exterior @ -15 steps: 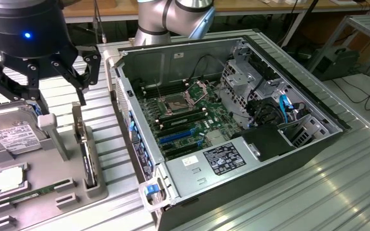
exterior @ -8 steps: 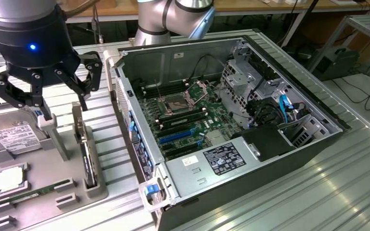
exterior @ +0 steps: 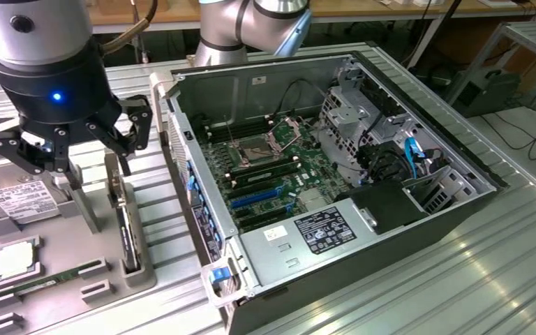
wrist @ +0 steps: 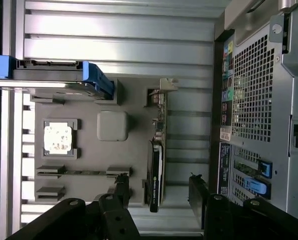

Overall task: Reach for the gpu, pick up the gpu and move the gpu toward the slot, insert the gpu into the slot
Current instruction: 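Pick up the gpu and move the gpu toward the slot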

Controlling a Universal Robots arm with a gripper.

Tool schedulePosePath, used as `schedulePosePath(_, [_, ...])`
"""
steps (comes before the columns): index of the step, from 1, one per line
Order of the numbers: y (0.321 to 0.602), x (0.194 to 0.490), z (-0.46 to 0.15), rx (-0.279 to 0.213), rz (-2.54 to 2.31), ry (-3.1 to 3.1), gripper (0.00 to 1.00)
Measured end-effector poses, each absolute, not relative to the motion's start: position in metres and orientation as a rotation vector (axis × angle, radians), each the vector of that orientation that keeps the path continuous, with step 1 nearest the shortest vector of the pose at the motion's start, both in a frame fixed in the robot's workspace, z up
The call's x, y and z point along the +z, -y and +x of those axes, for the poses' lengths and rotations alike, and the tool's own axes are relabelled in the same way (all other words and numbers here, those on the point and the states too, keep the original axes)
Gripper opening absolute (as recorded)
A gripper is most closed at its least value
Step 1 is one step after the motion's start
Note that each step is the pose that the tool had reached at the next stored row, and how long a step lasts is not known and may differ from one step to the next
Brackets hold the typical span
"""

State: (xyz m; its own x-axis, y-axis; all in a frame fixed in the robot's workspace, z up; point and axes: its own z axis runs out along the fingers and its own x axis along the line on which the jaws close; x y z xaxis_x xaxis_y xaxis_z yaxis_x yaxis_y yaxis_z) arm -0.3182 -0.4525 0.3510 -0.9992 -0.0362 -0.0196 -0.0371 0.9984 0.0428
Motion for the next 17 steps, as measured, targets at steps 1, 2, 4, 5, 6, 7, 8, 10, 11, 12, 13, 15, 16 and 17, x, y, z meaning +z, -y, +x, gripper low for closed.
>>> schedulePosePath(1, [0.453,0.349,-0.318,0.067,-0.057,-3.122,0.60])
schedulePosePath(2, [0.453,0.348,-0.318,0.067,-0.057,-3.122,0.60])
schedulePosePath(4, [0.453,0.343,-0.318,0.067,-0.057,-3.122,0.60])
schedulePosePath(5, [0.453,0.341,-0.318,0.067,-0.057,-3.122,0.60])
schedulePosePath(6, [0.454,0.338,-0.318,0.067,-0.057,-3.122,0.60])
schedulePosePath(7, [0.455,0.335,-0.318,0.067,-0.057,-3.122,0.60])
schedulePosePath(8, [0.455,0.334,-0.318,0.067,-0.057,-3.121,0.60])
schedulePosePath(10, [0.455,0.330,-0.318,0.067,-0.057,-3.122,0.60])
schedulePosePath(11, [0.455,0.328,-0.317,0.067,-0.057,-3.122,0.60])
schedulePosePath(12, [0.455,0.326,-0.317,0.067,-0.057,-3.122,0.60])
schedulePosePath(13, [0.455,0.324,-0.317,0.067,-0.057,-3.122,0.60])
schedulePosePath(15, [0.455,0.320,-0.317,0.067,-0.057,-3.122,0.60])
schedulePosePath(16, [0.455,0.319,-0.317,0.067,-0.057,-3.122,0.60])
schedulePosePath(17, [0.455,0.317,-0.317,0.067,-0.057,-3.122,0.60])
